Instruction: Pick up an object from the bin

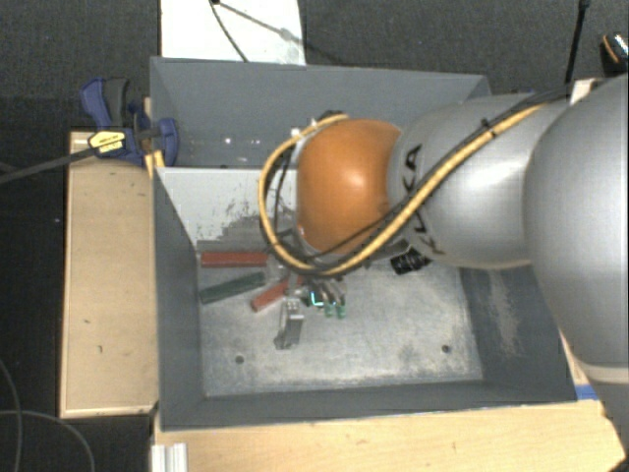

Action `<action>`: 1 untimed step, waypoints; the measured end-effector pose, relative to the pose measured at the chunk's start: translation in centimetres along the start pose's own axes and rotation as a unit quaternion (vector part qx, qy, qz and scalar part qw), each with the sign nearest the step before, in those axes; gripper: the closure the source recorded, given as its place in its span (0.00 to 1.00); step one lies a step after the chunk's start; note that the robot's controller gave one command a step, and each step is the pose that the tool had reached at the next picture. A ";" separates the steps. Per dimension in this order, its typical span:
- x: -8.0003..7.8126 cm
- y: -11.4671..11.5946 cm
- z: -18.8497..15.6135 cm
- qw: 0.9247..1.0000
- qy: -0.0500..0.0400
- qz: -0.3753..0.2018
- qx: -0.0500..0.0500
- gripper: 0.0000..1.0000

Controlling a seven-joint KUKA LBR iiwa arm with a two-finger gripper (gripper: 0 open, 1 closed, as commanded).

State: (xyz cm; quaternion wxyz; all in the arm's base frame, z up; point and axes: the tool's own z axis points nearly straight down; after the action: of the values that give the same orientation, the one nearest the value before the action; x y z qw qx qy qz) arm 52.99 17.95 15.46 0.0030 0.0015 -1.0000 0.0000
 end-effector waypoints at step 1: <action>-5.7 -5.0 8.7 1.000 -0.004 -0.016 0.001 0.00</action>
Offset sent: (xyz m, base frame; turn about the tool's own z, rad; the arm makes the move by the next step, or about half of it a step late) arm 0.0551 -0.0466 -0.0839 -0.0369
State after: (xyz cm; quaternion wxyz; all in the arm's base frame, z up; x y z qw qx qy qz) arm 58.65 12.93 6.70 -0.0009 0.0176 -0.9998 0.0006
